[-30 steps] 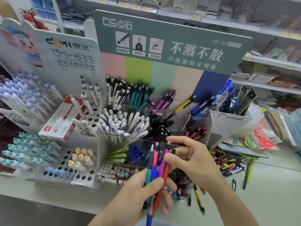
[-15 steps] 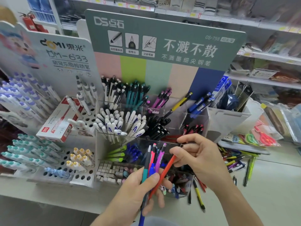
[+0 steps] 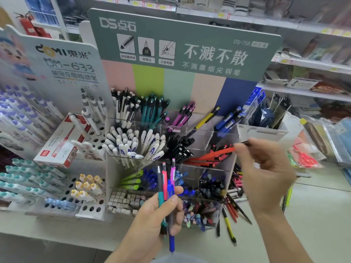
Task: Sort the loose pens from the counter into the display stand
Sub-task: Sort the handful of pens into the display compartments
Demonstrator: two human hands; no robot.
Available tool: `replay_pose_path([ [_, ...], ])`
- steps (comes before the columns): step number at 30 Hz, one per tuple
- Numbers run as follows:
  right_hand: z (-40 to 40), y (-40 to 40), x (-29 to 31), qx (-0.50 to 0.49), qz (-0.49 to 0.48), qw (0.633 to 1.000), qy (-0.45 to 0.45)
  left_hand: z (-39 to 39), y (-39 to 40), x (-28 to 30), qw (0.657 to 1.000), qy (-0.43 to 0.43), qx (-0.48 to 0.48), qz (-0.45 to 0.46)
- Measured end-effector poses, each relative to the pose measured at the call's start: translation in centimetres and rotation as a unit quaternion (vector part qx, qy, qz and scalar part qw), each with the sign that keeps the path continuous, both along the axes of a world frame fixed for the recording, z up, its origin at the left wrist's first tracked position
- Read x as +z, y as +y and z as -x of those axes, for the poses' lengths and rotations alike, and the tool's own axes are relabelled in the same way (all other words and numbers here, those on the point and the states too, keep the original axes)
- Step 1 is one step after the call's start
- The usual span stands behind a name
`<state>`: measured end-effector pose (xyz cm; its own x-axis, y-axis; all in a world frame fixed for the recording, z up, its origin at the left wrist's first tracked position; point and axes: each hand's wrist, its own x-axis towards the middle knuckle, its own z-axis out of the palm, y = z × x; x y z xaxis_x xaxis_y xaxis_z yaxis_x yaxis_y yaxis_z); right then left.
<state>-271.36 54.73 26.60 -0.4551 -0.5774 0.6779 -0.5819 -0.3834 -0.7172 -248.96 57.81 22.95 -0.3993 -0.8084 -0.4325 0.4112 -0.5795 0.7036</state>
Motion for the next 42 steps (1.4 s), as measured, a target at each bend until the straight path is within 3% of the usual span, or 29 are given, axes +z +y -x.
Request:
replay_pose_path([
  [8, -2.7, 0.0, -4.0, -0.013, -0.163, 0.972, 0.169, -0.2, -0.3, 0.4, 0.999, -0.004, -0.005, 0.036],
  [11, -2.6, 0.5, -4.3, 0.009, -0.208, 0.971, 0.119, -0.6, -0.3, 0.4, 0.999, -0.013, -0.027, 0.043],
  [17, -3.4, -0.8, -2.4, 0.05, -0.189, 0.981, -0.011, -0.6, -0.4, 0.0, 0.998, 0.004, -0.058, 0.038],
  [22, -5.1, 1.1, -0.5, 0.074, -0.124, 0.989, 0.03, -1.0, -0.5, 0.1, 0.994, 0.029, -0.102, 0.033],
  [24, -5.3, 1.5, 0.2, 0.159, -0.193, 0.968, -0.001, -1.3, -0.5, -0.1, 0.99, 0.013, -0.134, 0.05],
  [27, -5.1, 1.2, 0.8, 0.239, -0.345, 0.907, 0.035, -1.7, -0.5, 0.0, 0.974, -0.017, -0.201, 0.101],
  [30, -4.9, 1.1, 1.3, 0.275, -0.397, 0.876, -0.021, -2.0, -0.7, 0.2, 0.97, -0.021, -0.209, 0.121],
  [34, -4.6, 1.1, 1.9, 0.287, -0.37, 0.879, -0.084, -2.2, -0.7, 0.4, 0.968, -0.025, -0.21, 0.133],
  [37, -4.2, 1.1, 2.4, 0.26, -0.313, 0.903, -0.135, -2.6, -0.8, 0.7, 0.97, -0.027, -0.213, 0.114],
  [39, -3.6, 1.0, 3.2, 0.206, -0.263, 0.924, -0.184, -2.8, -0.7, 0.5, 0.973, -0.034, -0.21, 0.094],
  [42, -1.4, 0.5, 4.0, 0.044, -0.132, 0.969, -0.203, -2.8, -0.8, 0.2, 0.981, -0.029, -0.173, 0.081],
])
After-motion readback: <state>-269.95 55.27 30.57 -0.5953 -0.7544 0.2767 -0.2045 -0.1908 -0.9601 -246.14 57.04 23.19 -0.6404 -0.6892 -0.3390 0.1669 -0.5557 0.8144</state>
